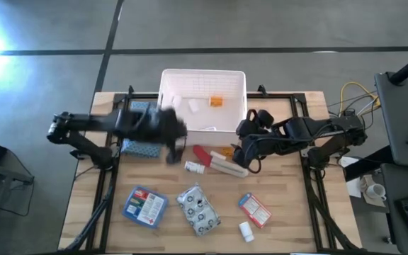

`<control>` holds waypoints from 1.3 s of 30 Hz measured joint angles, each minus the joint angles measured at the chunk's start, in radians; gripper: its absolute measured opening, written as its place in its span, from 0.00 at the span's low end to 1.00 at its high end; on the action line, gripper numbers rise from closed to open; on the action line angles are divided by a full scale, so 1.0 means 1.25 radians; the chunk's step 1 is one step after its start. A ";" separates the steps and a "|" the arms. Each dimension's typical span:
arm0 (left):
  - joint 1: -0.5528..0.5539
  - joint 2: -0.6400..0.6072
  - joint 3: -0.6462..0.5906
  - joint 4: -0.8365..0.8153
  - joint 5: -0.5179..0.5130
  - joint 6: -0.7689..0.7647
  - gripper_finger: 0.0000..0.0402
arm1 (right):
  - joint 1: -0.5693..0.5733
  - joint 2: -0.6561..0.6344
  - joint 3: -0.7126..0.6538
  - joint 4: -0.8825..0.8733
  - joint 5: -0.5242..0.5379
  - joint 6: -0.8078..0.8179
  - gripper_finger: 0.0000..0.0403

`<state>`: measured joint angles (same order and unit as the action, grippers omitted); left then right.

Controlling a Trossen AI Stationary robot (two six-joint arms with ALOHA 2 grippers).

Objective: Pick & place medical supplies in basket/bin
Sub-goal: Put the white and blue medicine bottle in the white bin

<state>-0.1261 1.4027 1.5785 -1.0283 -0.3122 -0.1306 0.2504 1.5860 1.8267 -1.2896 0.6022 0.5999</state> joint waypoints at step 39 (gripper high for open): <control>-0.014 0.020 -0.718 0.847 0.013 0.022 0.74 | -0.011 0.000 -0.002 0.057 -0.040 0.023 0.89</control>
<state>-0.1436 1.4277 0.6812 0.0299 -0.2959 -0.1036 0.2371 1.5864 1.8248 -1.2179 0.5518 0.6288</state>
